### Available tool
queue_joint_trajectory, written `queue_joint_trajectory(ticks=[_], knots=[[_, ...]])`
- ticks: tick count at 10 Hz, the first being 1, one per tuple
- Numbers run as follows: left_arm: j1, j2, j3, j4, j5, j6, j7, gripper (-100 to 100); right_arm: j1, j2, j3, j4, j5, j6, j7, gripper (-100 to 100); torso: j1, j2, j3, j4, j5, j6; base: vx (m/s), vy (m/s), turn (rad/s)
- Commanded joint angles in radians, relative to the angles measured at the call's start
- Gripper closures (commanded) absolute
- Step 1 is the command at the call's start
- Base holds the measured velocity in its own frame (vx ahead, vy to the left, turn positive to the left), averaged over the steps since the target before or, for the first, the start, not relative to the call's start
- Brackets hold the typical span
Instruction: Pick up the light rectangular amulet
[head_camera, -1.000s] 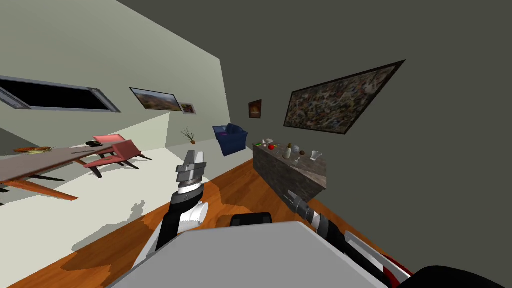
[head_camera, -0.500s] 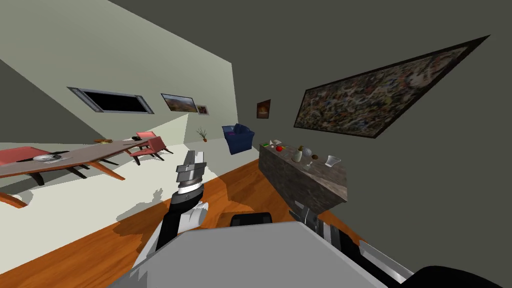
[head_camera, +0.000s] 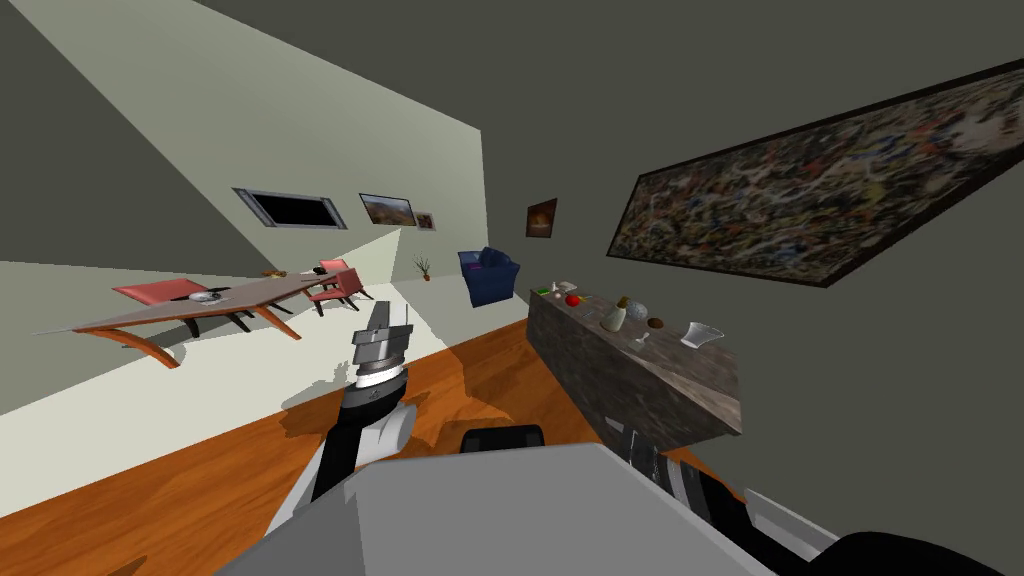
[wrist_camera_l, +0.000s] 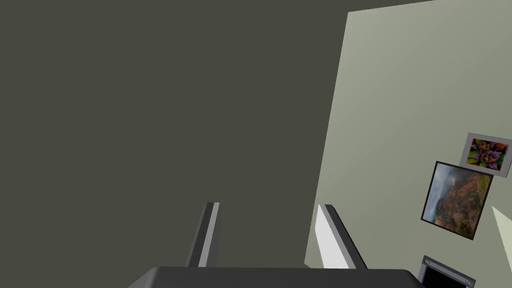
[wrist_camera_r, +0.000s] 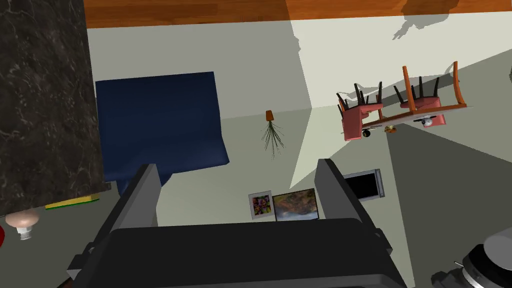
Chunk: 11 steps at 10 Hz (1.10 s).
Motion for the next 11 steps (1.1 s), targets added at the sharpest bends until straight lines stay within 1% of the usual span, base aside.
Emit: queue_joint_trajectory(ticks=[1,2,3,4,5,6,7,8,9,10,11], knots=[[0.0,0.0,0.0,0.0,0.0,0.0,0.0,0,-0.008,-0.025,0.016,0.05,0.013,-0.01,0.026,-100,0.0,0.0,0.0,0.0,0.0,0.0,0.014,0.062,0.145],[0.0,0.0,0.0,0.0,0.0,0.0,0.0,0,-0.008,-0.025,0.016,0.056,0.013,-0.01,0.026,-100,-0.001,0.0,0.0,0.0,0.0,0.001,0.01,0.021,-0.017],[0.0,0.0,0.0,0.0,0.0,0.0,0.0,0,-0.006,-0.074,0.038,0.088,0.035,-0.003,0.066,-100,-0.003,0.001,0.0,0.0,0.0,0.001,0.012,0.046,0.232],[0.0,0.0,0.0,0.0,0.0,0.0,0.0,0,-0.006,-0.079,0.038,0.1,0.035,-0.003,0.066,-100,-0.002,0.0,0.0,0.0,0.0,0.0,0.014,0.041,0.203],[0.0,0.0,0.0,0.0,0.0,0.0,0.0,0,-0.004,-0.12,0.059,0.142,0.058,0.003,0.105,-100,-0.002,0.0,0.0,0.0,0.0,0.001,0.018,0.048,0.33],[0.0,0.0,0.0,0.0,0.0,0.0,0.0,0,-0.004,-0.133,0.059,0.142,0.058,0.003,0.105,-100,-0.002,0.0,0.0,0.0,0.0,0.0,0.019,0.034,0.136],[0.0,0.0,0.0,0.0,0.0,0.0,0.0,0,-0.003,-0.169,0.081,0.174,0.08,0.01,0.142,-100,-0.002,0.0,0.0,0.0,0.0,0.001,0.026,0.04,0.227],[0.0,0.0,0.0,0.0,0.0,0.0,0.0,0,-0.003,-0.186,0.081,0.182,0.08,0.01,0.142,-100,-0.002,-0.001,0.0,0.0,0.0,0.0,0.026,0.028,0.153],[0.0,0.0,0.0,0.0,0.0,0.0,0.0,0,-0.001,-0.227,0.102,0.219,0.103,0.017,0.178,-100,-0.003,-0.001,0.0,0.0,0.0,0.001,0.032,0.022,0.239],[0.0,0.0,0.0,0.0,0.0,0.0,0.0,0,-0.001,-0.237,0.102,0.219,0.103,0.017,0.178,-100,-0.003,-0.001,-0.001,0.0,-0.001,0.0,0.024,0.007,0.167],[0.0,0.0,0.0,0.0,0.0,0.0,0.0,0,0.0,-0.273,0.122,0.253,0.125,0.023,0.212,-100,-0.004,-0.001,0.0,0.0,-0.001,0.001,0.033,0.004,0.292]])
